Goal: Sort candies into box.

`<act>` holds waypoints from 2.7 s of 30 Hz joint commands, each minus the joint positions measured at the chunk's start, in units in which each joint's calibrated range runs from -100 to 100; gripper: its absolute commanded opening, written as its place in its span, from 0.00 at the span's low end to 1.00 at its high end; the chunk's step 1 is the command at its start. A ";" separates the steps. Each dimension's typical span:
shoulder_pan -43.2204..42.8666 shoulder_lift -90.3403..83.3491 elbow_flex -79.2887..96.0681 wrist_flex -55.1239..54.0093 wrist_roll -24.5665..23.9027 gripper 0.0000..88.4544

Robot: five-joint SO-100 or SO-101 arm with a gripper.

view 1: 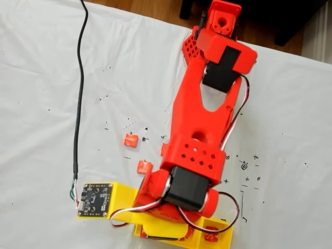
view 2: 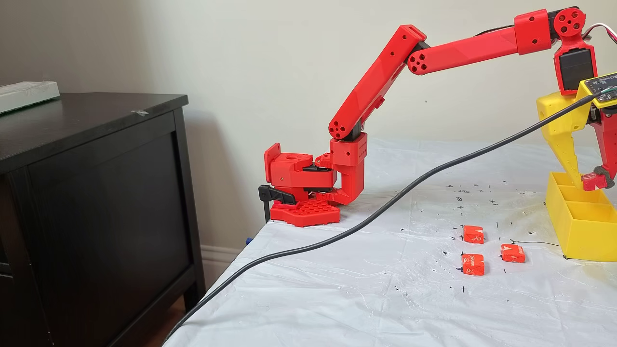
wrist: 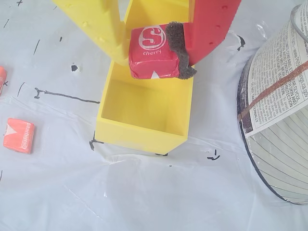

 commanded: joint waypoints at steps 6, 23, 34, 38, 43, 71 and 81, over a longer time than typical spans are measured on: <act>-1.22 -1.75 -6.13 -1.30 1.12 0.23; -1.67 -6.16 -0.21 -0.56 1.17 0.44; -2.31 -19.05 16.72 0.18 2.15 0.01; -1.58 -27.79 28.65 0.18 2.88 0.01; -0.95 -41.87 52.59 -6.70 4.64 0.00; 4.48 -48.31 77.71 -19.31 8.55 0.36; 5.03 -42.21 76.62 -19.80 9.04 0.36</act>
